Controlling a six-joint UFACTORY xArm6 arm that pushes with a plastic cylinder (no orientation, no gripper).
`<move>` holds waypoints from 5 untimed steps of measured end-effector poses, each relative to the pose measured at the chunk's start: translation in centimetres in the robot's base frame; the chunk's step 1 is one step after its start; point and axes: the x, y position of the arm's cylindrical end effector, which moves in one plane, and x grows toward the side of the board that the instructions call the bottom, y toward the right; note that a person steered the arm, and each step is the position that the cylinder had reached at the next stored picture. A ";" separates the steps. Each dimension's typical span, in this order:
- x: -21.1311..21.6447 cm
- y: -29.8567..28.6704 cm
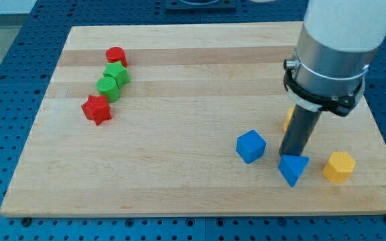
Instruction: Slide blue cube to the blue triangle
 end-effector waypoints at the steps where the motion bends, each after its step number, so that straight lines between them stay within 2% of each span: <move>1: -1.6 -1.3; 3: -12.9 -2.1; 4: -10.9 -7.5; 5: -5.9 -11.6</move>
